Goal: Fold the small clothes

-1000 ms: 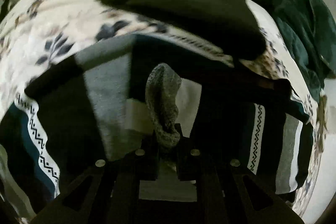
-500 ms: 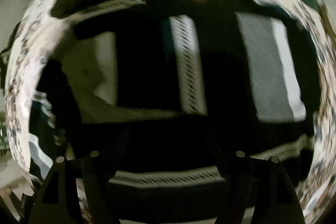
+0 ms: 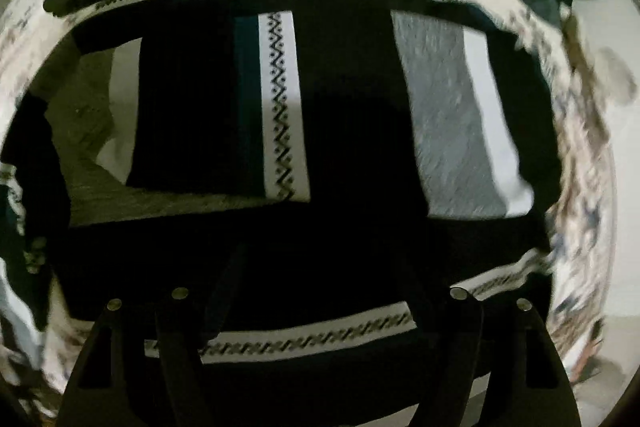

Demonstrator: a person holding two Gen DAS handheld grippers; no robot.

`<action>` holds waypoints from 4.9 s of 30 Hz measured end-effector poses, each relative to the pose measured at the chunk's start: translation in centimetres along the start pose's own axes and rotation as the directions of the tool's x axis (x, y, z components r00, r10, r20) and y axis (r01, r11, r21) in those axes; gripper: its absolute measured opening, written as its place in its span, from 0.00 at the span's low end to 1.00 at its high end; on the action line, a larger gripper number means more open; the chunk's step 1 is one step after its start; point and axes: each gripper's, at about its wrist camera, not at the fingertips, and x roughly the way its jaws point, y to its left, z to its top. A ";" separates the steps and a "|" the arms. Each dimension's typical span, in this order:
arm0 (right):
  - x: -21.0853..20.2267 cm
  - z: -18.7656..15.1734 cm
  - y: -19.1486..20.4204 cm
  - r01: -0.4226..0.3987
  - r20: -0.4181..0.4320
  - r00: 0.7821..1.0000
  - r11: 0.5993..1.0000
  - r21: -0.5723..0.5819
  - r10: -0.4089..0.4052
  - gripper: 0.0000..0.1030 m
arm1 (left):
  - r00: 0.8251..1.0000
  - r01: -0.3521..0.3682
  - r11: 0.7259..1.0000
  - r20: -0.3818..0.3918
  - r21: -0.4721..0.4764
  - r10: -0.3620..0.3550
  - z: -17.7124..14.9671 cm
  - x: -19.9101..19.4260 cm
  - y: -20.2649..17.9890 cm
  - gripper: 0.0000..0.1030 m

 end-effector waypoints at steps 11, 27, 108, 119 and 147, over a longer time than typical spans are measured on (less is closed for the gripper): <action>1.6 1.8 -6.9 -0.211 -0.008 0.977 0.973 0.094 0.212 0.92 | 0.927 0.033 0.854 0.303 0.519 -0.220 -4.8 -12.1 -12.7 0.04; 7.6 2.3 -37.3 -0.197 -0.075 0.969 0.922 0.333 0.234 0.92 | 0.925 0.324 0.136 -0.284 0.936 -0.251 -51.9 -7.5 -34.9 0.08; 9.6 19.4 -33.8 -0.747 -0.201 0.634 0.659 0.089 0.747 0.05 | 0.994 0.098 0.273 -0.083 0.957 -0.067 -59.7 -15.5 -6.6 0.04; -4.2 21.7 -22.3 -0.718 -0.181 0.695 0.686 -0.118 0.696 0.04 | 0.983 0.181 0.573 -0.122 0.799 -0.140 -45.6 -17.0 -4.0 0.04; -7.0 9.9 13.6 -0.490 -0.334 0.871 0.697 -0.524 0.361 0.55 | 0.918 0.206 0.873 -0.396 0.442 -0.016 -16.7 -2.6 11.5 0.47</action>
